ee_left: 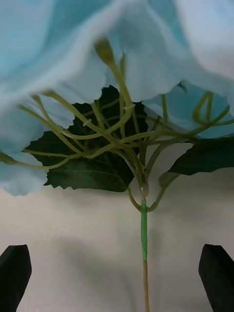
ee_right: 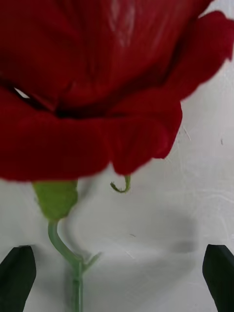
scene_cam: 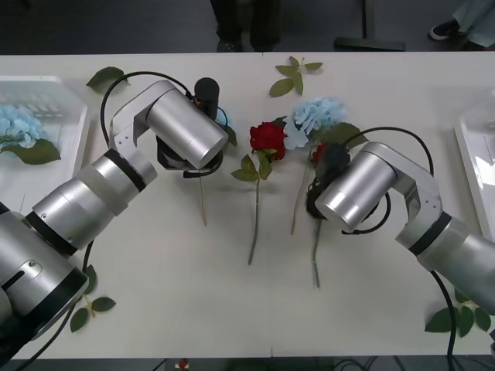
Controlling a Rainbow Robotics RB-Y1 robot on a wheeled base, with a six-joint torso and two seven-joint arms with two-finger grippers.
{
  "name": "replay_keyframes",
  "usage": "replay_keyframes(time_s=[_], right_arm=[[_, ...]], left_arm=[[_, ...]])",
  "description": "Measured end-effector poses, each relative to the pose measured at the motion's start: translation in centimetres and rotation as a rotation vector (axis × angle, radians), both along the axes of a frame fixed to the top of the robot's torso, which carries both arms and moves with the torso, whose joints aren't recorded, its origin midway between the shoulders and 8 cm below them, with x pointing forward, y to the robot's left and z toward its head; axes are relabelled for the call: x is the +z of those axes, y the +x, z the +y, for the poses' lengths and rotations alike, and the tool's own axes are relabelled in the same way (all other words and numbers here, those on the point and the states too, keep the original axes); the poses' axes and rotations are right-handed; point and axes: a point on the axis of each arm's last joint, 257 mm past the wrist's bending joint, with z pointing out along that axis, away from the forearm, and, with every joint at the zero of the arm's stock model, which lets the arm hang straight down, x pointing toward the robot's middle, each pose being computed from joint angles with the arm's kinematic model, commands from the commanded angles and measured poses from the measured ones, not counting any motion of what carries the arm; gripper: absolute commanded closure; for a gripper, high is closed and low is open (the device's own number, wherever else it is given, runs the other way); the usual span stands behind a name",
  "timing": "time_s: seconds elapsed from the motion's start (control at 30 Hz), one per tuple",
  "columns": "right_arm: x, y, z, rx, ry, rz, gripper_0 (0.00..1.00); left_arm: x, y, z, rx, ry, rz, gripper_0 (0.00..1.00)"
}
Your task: Place the red flowers into the right box and the blue flowers into the left box. If a person shows an open palm, hand one flower to the person first, then continue sorting.
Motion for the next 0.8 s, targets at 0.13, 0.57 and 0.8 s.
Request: replay_keyframes(time_s=[0.13, 0.57, 0.8], right_arm=[[0.1, 0.1, 0.0, 0.001, -0.001, -0.003, 0.02], [-0.8, -1.0, 0.9, -0.002, 0.043, 0.05, 0.9], [-1.2, -1.4, 1.5, -0.003, 0.075, 0.076, 1.0]], left_arm=[[-0.5, -0.4, -0.5, -0.009, -0.002, 0.015, 0.0], [-2.7, -1.5, -0.9, 0.018, -0.04, 0.078, 0.0], [-3.1, -2.2, -0.1, 0.048, -0.025, 0.106, 0.0]])
